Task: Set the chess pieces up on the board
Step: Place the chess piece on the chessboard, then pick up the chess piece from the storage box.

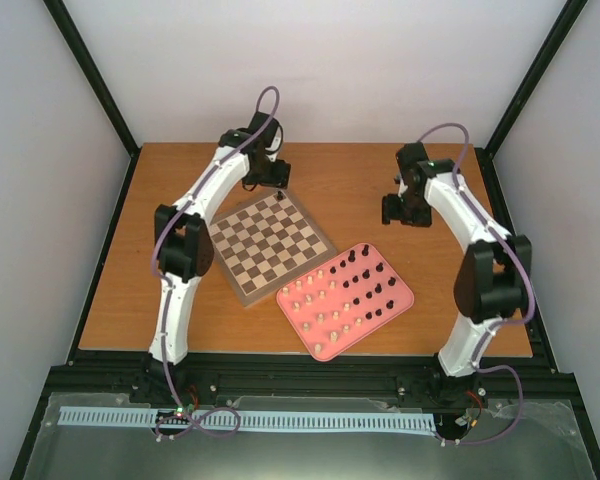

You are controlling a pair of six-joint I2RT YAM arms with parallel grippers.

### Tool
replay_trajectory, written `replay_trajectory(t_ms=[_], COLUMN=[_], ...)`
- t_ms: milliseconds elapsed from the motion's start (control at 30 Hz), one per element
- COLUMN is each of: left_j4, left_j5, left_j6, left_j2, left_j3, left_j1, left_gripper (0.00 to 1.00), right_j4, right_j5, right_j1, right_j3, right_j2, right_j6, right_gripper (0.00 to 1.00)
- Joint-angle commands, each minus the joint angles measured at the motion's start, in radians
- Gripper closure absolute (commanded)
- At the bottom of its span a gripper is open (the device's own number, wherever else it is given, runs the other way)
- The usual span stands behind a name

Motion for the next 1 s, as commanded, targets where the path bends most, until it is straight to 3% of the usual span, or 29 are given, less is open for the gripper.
replay_trajectory(t_ms=[0,333,967], left_j4=[-0.027,-0.007,-0.018], left_j5=[-0.018,-0.034,-0.049], left_j6=[0.017,0.015,0.029], left_j2=[-0.179,-0.384,-0.418], left_j3=[-0.085,-0.363,-0.386], left_j1=[-0.002,-0.024,-0.025], left_gripper=[0.21,0.12,0.09], right_j4=[-0.038,-0.046,0.075], right_j5=[0.017,-0.07,-0.095], right_j1=[-0.003,0.017,0.028], right_j3=[-0.186,-0.504,-0.497], right_j2=[-0.191,-0.42,-0.213], right_j6=[0.03,0.06,0.03], right_gripper=[0.28,0.34,0.49])
